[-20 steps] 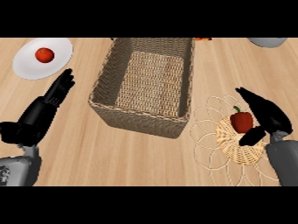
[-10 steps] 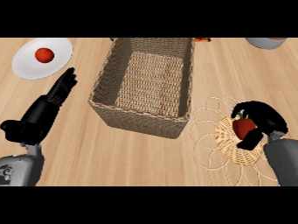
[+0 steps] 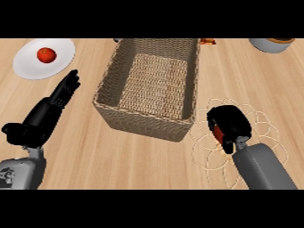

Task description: Pick the bell pepper from the placemat and place it in the basket

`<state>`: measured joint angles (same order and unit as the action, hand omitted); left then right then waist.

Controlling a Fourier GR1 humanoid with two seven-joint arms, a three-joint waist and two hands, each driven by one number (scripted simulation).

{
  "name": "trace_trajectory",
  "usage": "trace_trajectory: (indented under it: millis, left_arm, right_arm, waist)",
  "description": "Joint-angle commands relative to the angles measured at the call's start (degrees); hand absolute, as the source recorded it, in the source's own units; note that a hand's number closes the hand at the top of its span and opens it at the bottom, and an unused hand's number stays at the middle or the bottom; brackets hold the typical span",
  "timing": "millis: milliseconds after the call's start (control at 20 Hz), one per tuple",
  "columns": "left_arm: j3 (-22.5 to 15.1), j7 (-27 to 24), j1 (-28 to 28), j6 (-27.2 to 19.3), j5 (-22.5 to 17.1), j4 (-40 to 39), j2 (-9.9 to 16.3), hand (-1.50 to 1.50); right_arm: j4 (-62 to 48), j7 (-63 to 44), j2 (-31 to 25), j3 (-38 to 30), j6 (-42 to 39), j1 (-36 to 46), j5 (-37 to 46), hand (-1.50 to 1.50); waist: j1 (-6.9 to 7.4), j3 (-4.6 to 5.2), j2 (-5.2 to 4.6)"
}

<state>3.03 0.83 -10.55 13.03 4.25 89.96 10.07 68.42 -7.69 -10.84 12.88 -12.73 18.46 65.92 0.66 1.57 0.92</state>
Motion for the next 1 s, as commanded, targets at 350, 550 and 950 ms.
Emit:
trace_trajectory:
  millis: [350, 550, 950]
  left_arm:
    - [-3.73, 0.88, -2.01, 0.43, 1.22, -0.59, -2.20, 0.00]
    - [-1.87, 0.41, -3.70, 0.48, 0.72, -0.41, -0.93, 0.00]
    - [0.95, 1.31, -4.51, 1.66, -1.11, -1.33, 0.76, 0.00]
  right_arm:
    - [9.77, -25.21, 10.61, 26.16, 8.03, -0.32, -5.55, 1.50]
    - [16.25, -33.01, 10.72, 32.90, 16.15, -1.02, -14.55, 1.50]
    - [29.08, -42.06, 10.77, 42.88, 38.91, 4.84, -15.12, 1.50]
  waist:
    - [4.76, -1.78, -0.91]
    - [4.42, -1.84, -1.10]
    - [3.60, -1.68, -0.30]
